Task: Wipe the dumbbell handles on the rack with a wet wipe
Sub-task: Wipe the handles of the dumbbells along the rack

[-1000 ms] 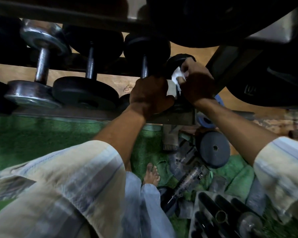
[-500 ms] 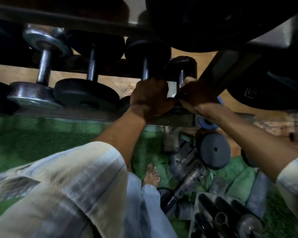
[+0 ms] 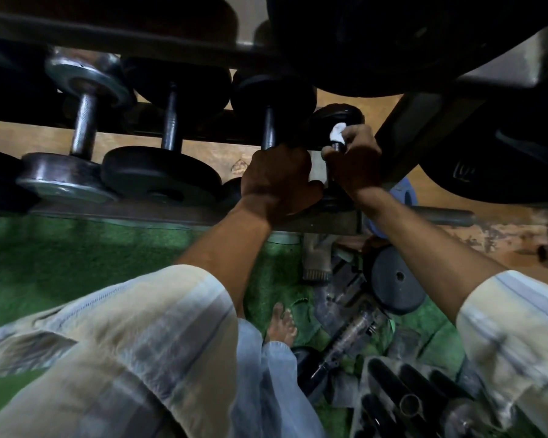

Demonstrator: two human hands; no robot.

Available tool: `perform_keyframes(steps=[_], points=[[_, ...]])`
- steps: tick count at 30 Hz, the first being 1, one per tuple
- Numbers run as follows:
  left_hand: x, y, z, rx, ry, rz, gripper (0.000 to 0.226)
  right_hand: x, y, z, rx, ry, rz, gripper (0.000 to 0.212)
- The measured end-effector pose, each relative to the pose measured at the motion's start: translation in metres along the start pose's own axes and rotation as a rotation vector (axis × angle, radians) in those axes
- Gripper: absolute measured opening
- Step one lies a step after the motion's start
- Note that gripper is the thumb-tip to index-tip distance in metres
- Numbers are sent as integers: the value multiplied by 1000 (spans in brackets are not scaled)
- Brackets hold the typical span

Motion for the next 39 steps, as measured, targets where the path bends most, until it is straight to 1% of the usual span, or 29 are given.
perform_keyframes(steps=[2, 3, 6, 8, 10, 11, 13, 15, 16, 18, 19, 21, 25, 26, 27, 29, 30, 32, 34, 35, 37, 39], points=[[0, -2, 0, -18, 6, 10, 34, 19, 0, -7, 0, -214, -260, 67], [0, -3, 0, -25, 11, 18, 33, 27, -2, -12, -8, -272, -351, 68], [-2, -5, -1, -28, 19, 17, 30, 23, -5, -12, -22, -389, -421, 57], [-2, -5, -2, -23, 18, 6, 33, 29, -11, -7, -51, -499, -448, 35], [-2, -6, -2, -19, 16, 6, 32, 35, -15, -5, -72, -584, -486, 29], [-1, -7, -2, -17, 14, 2, 32, 38, -14, -6, -69, -607, -484, 25], [-1, -7, -2, -8, 11, -15, 35, 37, -13, -9, -82, -596, -468, 20], [-2, -8, -3, -3, 9, -17, 37, 32, -10, -7, -110, -530, -427, 14], [-2, -8, -3, -2, 11, -10, 37, 28, -10, -7, -132, -453, -408, 21], [-2, -8, -3, -6, 19, -6, 36, 19, -4, -4, -163, -272, -312, 51], [-2, -8, -3, -9, 21, -9, 36, 15, -1, 1, -180, -203, -204, 55], [-1, -7, -3, -9, 24, -5, 35, 13, 1, 10, -206, -104, 5, 48], [-2, -5, -2, -11, 19, 29, 31, 9, 5, 37, -251, -73, 194, 34], [-2, -4, -2, -10, 21, 40, 29, 6, 7, 45, -251, -32, 272, 31], [-2, -3, -1, -11, 19, 48, 28, 0, 10, 52, -243, 47, 373, 30], [0, -1, -1, -4, 12, 65, 28, -18, 14, 68, -218, 245, 458, 36], [-2, 1, 0, 12, 20, 77, 28, -25, 15, 74, -199, 308, 433, 41], [-11, 5, 3, 61, 80, 156, 27, -32, 14, 75, -171, 332, 383, 52], [-24, 5, 7, 115, 171, 286, 26, -38, 0, 64, -165, 403, 561, 63], [-30, 5, 8, 141, 209, 336, 28, -39, -7, 55, -170, 437, 661, 65], [-36, 4, 10, 177, 252, 387, 30, -40, -14, 35, -169, 453, 772, 55], [-35, 5, 9, 180, 247, 393, 23, -50, -19, 21, -150, 493, 837, 46]])
Point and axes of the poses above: each hand's wrist, its own z-axis away from the middle knuckle, its own y-axis out of the back of the hand, x = y × z, the point moved 10 cm from there along -z, towards the middle knuckle, and after that the axes turned 9 degrees about -z, right-handed, at the moved point
